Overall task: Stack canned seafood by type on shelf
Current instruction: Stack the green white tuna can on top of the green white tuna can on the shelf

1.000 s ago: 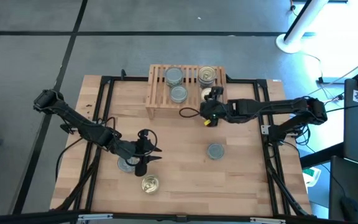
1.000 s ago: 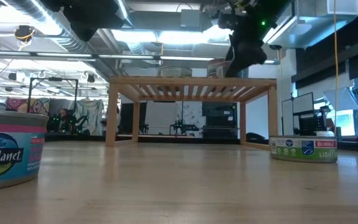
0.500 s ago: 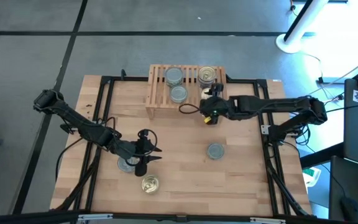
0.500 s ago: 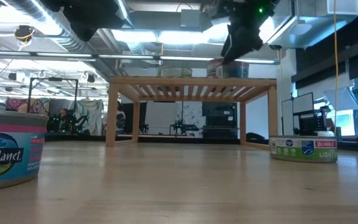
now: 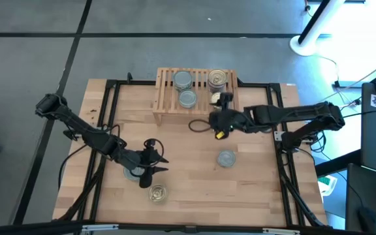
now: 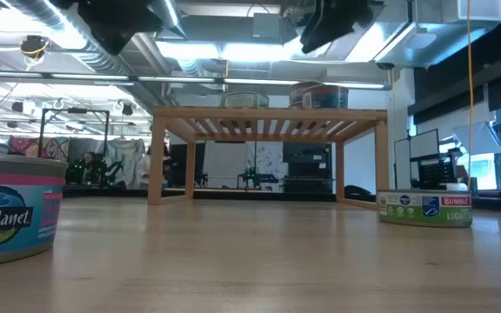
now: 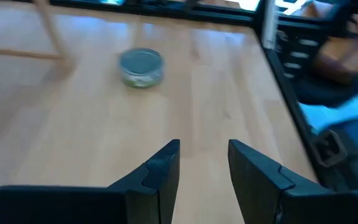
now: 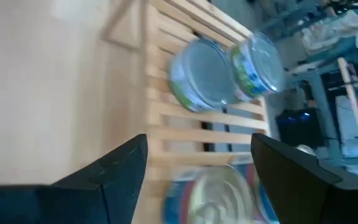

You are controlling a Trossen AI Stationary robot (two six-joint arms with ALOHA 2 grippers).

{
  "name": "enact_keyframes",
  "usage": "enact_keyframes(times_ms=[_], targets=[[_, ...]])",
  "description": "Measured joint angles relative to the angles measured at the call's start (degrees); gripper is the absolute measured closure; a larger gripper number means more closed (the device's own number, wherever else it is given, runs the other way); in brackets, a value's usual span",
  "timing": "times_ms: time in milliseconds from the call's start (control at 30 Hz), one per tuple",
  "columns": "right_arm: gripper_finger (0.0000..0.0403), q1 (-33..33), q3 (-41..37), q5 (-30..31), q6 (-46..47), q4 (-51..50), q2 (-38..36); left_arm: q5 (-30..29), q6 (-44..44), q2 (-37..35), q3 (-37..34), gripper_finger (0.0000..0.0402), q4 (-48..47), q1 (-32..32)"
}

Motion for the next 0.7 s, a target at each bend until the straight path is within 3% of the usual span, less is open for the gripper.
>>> enact_keyframes(times_ms=[133, 300, 433, 533, 700], targets=[[0.0116, 3.96, 0.00, -5.49, 7.63, 0.05, 0.00, 2.91, -0.08, 0.00, -0.02, 0.0270, -0.14, -1.61], [0.0116, 8.25, 0.00, -20.79, 20.54, 1.20, 0.00, 3.27, -3.01, 0.00, 0.00, 0.0270, -0.37, -4.34], [0.0116, 12.19, -0.09, -31.00, 23.29, 1.54, 0.36, 3.27, -6.88, 0.00, -0.01, 0.0270, -0.37, -6.54], [0.0116, 16.08, -0.28, -31.77, 25.46, 1.02, 1.21, 3.25, -8.09, 0.00, -0.01, 0.0270, -0.35, -7.68], [0.0116, 22.92, -0.28, -24.80, 32.25, 0.80, 3.56, 3.21, -7.68, 0.00, 0.00, 0.0270, 0.18, -8.12]])
